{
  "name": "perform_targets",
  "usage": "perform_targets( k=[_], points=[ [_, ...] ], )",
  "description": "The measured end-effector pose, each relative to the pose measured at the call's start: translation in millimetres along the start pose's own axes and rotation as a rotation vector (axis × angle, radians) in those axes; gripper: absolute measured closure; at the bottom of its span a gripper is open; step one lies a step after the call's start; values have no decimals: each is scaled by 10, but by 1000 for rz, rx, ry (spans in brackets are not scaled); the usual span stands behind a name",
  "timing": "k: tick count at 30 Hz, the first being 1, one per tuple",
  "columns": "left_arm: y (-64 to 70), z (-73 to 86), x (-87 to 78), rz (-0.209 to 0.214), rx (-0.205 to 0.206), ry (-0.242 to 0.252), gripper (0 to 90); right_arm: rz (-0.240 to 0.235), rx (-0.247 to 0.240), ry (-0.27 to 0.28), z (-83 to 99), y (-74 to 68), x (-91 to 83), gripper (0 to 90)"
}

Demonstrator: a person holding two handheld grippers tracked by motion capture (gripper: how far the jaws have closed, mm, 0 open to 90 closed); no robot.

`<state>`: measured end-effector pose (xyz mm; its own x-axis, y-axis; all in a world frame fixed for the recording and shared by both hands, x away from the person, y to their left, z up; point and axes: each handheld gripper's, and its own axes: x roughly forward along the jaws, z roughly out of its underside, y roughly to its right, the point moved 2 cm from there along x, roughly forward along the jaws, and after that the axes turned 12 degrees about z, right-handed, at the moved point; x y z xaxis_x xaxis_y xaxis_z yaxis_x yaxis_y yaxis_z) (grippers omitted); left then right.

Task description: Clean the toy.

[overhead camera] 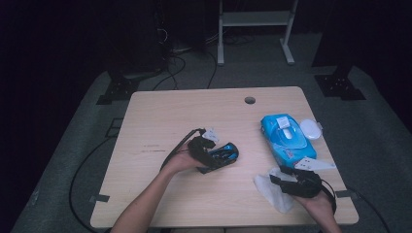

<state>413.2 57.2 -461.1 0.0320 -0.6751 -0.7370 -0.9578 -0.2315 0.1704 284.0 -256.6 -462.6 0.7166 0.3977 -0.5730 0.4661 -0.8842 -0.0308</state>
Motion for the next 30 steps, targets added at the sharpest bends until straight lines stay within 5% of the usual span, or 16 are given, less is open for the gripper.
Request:
perform_targets(
  k=[11, 30],
  points=[
    [91, 31, -171, 0, 4, 62, 187, 0, 6, 10, -3, 7, -34, 403],
    [189, 173, -340, -20, 2, 85, 172, -2, 10, 20, 12, 19, -43, 399]
  ],
)
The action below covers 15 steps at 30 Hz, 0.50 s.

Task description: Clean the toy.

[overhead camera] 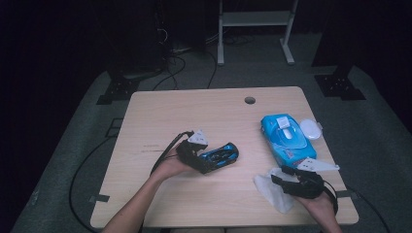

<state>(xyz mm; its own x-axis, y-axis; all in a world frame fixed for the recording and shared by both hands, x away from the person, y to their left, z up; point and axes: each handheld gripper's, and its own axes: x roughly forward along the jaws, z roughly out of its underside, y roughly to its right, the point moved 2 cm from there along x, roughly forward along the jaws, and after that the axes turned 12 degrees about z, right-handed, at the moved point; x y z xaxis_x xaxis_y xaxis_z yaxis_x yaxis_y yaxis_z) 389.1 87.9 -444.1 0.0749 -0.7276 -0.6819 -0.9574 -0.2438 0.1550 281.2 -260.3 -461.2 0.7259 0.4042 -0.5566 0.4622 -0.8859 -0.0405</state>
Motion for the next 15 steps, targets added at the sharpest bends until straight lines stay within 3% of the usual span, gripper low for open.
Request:
perform_targets(
  k=[15],
  points=[
    [62, 274, -215, -36, -46, 39, 139, 9, 10, 4, 0, 18, -12, 391]
  ],
)
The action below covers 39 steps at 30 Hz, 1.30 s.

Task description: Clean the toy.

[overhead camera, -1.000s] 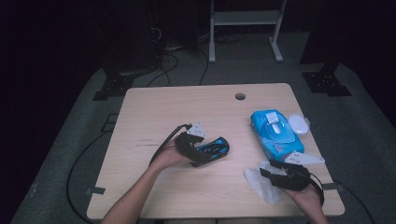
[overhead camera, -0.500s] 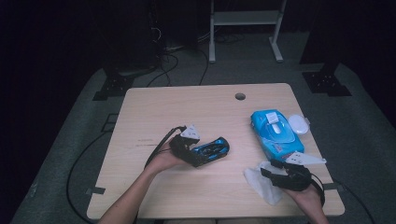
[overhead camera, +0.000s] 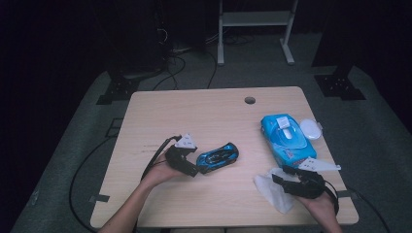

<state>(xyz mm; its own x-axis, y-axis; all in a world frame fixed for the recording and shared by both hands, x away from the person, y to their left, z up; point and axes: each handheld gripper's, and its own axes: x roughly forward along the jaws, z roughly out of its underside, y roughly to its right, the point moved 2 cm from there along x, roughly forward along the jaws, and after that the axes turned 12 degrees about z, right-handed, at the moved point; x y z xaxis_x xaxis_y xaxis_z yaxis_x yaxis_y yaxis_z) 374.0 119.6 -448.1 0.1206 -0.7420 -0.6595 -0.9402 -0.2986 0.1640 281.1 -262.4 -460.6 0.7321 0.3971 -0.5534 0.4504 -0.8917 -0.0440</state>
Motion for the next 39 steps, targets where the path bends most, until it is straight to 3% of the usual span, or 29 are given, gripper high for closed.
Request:
perform_targets(
  k=[15, 33, 39],
  points=[
    [98, 131, -110, -14, 2, 7, 124, 5, 5, 6, 4, 6, -27, 378],
    [192, 390, -199, -47, -44, 36, 100, 4, 8, 5, 23, 23, -53, 347],
    [239, 499, -232, -81, -54, 36, 97, 1, 0, -4, 59, 22, -77, 319]
  ],
)
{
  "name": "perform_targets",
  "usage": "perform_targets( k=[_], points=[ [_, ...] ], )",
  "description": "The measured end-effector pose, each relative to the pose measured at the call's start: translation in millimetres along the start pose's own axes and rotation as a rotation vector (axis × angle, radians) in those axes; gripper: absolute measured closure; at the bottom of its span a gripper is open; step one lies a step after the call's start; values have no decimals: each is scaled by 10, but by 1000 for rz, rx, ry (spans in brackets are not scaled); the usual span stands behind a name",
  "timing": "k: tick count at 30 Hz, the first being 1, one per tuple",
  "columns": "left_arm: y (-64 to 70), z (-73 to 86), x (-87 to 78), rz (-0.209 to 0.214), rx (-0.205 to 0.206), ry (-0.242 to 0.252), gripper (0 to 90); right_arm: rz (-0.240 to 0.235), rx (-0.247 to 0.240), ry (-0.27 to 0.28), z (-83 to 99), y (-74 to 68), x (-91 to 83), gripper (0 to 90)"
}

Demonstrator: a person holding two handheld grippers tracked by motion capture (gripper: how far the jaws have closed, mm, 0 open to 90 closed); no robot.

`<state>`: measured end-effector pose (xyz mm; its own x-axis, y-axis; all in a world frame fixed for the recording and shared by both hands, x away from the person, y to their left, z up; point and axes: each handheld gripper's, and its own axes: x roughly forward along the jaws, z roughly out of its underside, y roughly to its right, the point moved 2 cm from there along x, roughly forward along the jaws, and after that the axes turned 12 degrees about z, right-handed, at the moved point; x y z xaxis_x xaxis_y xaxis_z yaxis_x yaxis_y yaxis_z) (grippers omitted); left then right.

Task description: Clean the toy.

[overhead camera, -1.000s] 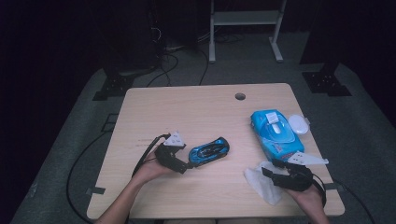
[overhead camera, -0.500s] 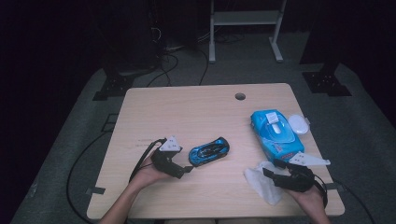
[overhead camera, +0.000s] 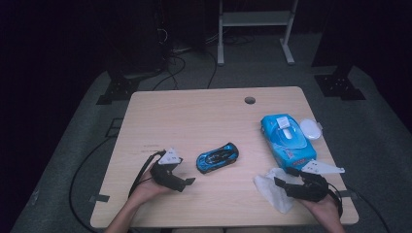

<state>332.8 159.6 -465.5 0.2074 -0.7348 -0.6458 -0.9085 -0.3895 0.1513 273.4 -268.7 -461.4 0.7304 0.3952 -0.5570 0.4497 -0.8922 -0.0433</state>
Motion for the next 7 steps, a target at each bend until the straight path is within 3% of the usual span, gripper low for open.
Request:
perform_targets(
  k=[7],
  points=[
    [34, 107, -51, -14, -43, 41, 97, -12, -9, 17, 41, -3, -41, 289]
  ],
)
